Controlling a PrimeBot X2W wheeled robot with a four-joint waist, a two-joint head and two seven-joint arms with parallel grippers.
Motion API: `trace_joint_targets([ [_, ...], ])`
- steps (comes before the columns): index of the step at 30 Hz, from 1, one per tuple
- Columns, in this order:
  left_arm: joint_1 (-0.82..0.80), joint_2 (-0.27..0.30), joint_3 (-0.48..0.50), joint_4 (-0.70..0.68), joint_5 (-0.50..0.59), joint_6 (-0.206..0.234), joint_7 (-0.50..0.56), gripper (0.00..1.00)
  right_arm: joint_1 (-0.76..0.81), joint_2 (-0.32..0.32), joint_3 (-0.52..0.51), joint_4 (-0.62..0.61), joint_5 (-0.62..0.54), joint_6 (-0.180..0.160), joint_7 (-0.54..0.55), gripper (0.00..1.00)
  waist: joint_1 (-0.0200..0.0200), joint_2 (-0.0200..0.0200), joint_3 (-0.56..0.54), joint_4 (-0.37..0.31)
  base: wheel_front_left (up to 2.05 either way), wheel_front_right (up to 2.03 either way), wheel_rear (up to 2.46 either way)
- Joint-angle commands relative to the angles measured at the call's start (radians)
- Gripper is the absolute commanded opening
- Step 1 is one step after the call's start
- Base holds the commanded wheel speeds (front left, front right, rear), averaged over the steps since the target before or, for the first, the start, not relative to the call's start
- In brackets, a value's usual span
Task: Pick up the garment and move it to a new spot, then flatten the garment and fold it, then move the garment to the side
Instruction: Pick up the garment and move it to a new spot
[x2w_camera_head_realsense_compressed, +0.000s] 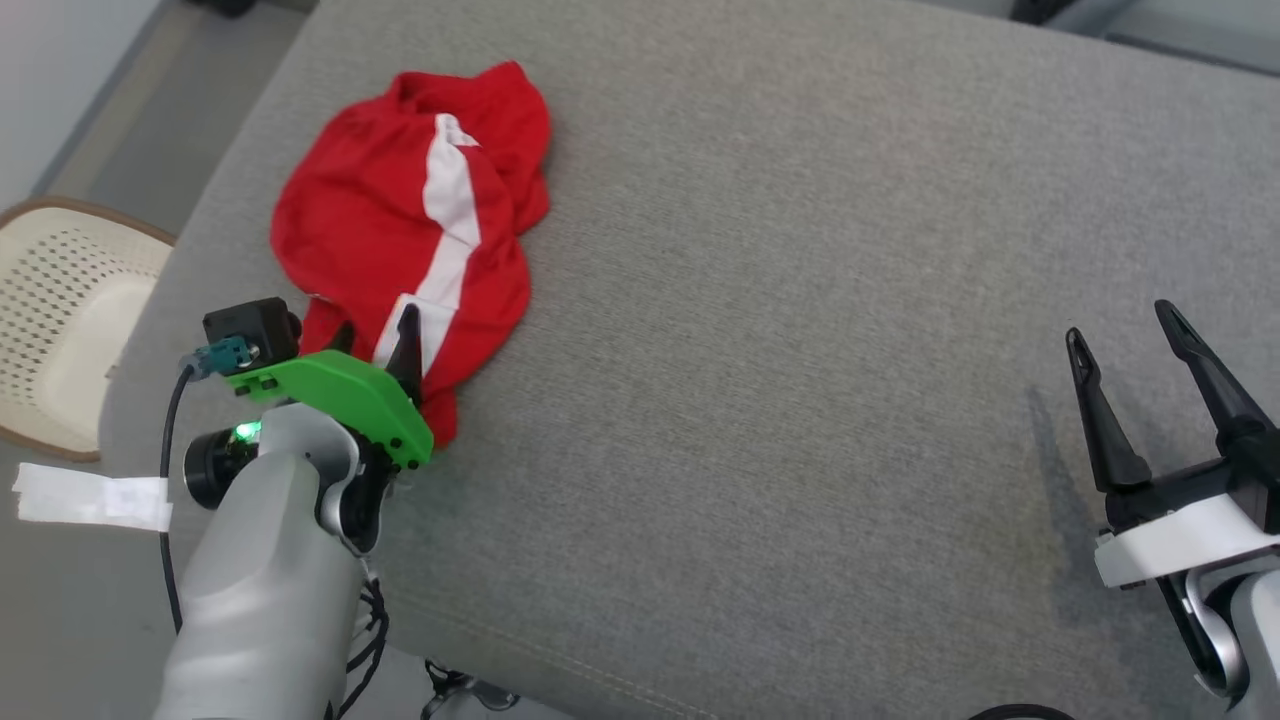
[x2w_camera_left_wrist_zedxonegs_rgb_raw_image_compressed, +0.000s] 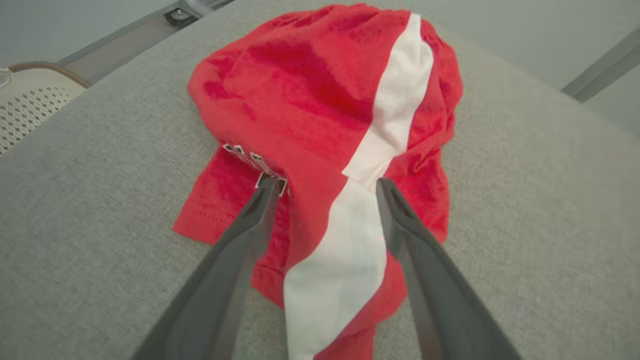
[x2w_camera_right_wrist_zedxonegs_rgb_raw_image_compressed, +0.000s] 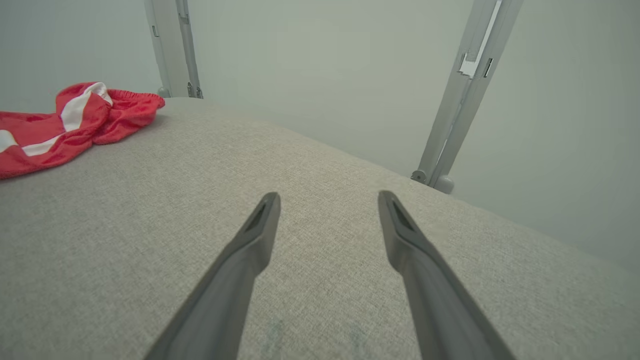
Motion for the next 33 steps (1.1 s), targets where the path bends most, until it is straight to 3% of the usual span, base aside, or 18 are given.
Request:
trace_joint_targets([
  [1, -0.036, 0.012, -0.001, 0.049, -0.009, -0.005, 0.013, 1.00, -0.022, 0.002, -0.001, 0.002, 0.007, -0.002, -0.003, 1.00, -0.0001, 0.0120, 0.181, -0.185, 0.00, 0.00, 0.00],
  [4, -0.057, 0.033, 0.015, 0.153, -0.014, 0.017, 0.023, 1.00, -0.025, 0.020, -0.009, 0.006, 0.014, -0.002, -0.003, 1.00, -0.0001, 0.0120, 0.166, -0.202, 0.00, 0.00, 0.00],
  [5, -0.058, 0.033, 0.018, 0.183, -0.022, 0.020, 0.025, 0.85, -0.023, 0.027, -0.012, 0.011, 0.017, -0.002, -0.003, 1.00, -0.0001, 0.0120, 0.160, -0.206, 0.00, 0.00, 0.00],
  [6, -0.057, 0.030, 0.026, 0.209, -0.031, 0.022, 0.022, 0.24, -0.021, 0.031, -0.014, 0.015, 0.020, -0.002, -0.003, 1.00, -0.0001, 0.0120, 0.152, -0.209, 0.00, 0.00, 0.00],
  [7, -0.053, 0.025, 0.022, 0.232, -0.032, 0.019, 0.031, 0.00, -0.020, 0.034, -0.014, 0.020, 0.020, -0.002, -0.003, 1.00, -0.0001, 0.0120, 0.143, -0.211, 0.00, 0.00, 0.00],
  [11, -0.065, 0.012, 0.001, 0.252, -0.039, -0.011, 0.034, 0.00, -0.014, 0.056, -0.011, 0.038, 0.024, -0.002, -0.003, 1.00, -0.0001, 0.0120, 0.102, -0.214, 0.00, 0.00, 0.00],
  [17, -0.100, 0.021, -0.088, 0.124, -0.001, -0.017, -0.053, 0.00, 0.029, 0.100, -0.002, 0.076, 0.033, -0.002, -0.003, 1.00, -0.0001, 0.0120, -0.008, -0.222, 0.00, 0.00, 0.00],
  [22, -0.034, 0.008, -0.219, -0.136, -0.029, -0.017, -0.042, 0.00, 0.064, 0.153, 0.006, 0.094, 0.039, -0.002, -0.003, 1.00, -0.0001, 0.0120, -0.101, -0.273, 0.00, 0.00, 0.00],
  [27, 0.118, 0.000, -0.322, -0.462, -0.053, -0.004, 0.049, 0.00, 0.100, 0.195, 0.000, 0.104, 0.042, -0.002, -0.003, 1.00, -0.0001, 0.0120, -0.145, -0.343, 0.00, 0.00, 0.00],
  [28, 0.118, 0.000, -0.322, -0.462, -0.053, -0.004, 0.049, 0.00, 0.100, 0.195, 0.000, 0.104, 0.042, -0.002, -0.003, 1.00, -0.0001, 0.0120, -0.145, -0.343, 0.00, 0.00, 0.00],
  [33, 0.284, 0.000, -0.446, -0.779, -0.068, 0.068, 0.160, 0.00, 0.121, 0.211, -0.009, 0.108, 0.043, -0.002, -0.003, 1.00, -0.0001, 0.0120, -0.151, -0.405, 0.00, 0.00, 0.00],
])
